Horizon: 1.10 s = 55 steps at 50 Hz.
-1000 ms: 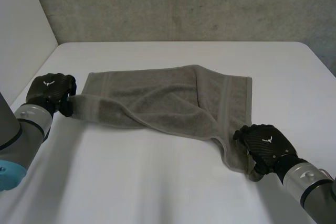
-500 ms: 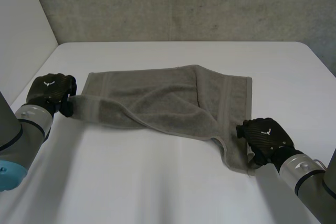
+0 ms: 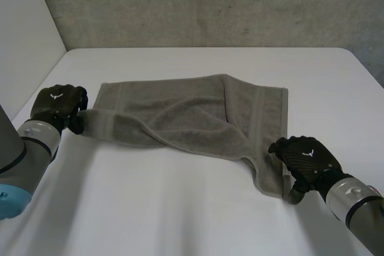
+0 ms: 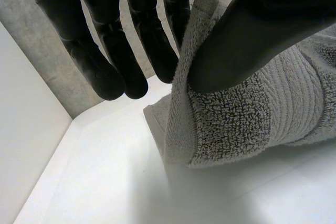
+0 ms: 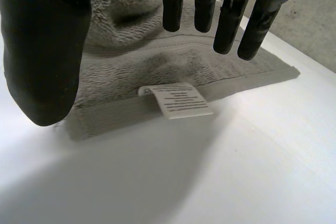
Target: Fold the towel.
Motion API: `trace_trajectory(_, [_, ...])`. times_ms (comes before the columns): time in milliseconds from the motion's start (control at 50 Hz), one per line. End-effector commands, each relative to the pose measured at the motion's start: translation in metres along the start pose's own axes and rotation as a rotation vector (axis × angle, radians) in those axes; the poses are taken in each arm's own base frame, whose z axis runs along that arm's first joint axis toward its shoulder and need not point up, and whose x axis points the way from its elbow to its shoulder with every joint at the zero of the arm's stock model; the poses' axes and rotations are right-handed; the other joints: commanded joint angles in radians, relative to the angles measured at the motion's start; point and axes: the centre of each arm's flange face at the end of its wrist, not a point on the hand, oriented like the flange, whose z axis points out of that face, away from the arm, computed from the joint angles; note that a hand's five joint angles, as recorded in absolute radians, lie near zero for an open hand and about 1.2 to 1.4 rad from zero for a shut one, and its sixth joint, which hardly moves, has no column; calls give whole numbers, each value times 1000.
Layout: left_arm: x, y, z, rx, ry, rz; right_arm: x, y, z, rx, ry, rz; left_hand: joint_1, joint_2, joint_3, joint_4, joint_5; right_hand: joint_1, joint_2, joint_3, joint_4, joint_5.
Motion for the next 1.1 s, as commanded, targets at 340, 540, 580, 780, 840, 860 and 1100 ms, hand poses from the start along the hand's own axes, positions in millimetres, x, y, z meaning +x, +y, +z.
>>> trace_trajectory(340, [1,1,0,-2,3,0,-5,15,18,0,-13,-6,-50,-114,-153,-120,-258,14,11,10,17,52])
trace_trajectory(540, [1,1,0,-2,3,0,-4,17,24,-2,-16,-5,-50,-114,-153,-120,-258,91,88,86,94,129])
trace_trajectory(580, [1,1,0,-2,3,0,-3,15,25,2,-12,-7,-50,-114,-153,-120,-258,94,91,89,97,132])
trace_trajectory(780, [1,1,0,-2,4,0,1,3,31,49,-4,-29,-50,-114,-153,-120,-258,132,129,127,135,170])
trace_trajectory(840, [1,1,0,-2,4,0,0,-2,34,74,-5,-42,-50,-114,-153,-120,-258,143,140,139,147,181])
trace_trajectory(860, [1,1,0,-2,4,0,0,-2,34,74,-5,-42,-50,-114,-153,-120,-258,143,140,139,147,181])
trace_trajectory(1100, [1,1,0,-2,3,0,-11,-9,47,89,5,-75,-50,-114,-153,-120,-258,182,179,177,185,220])
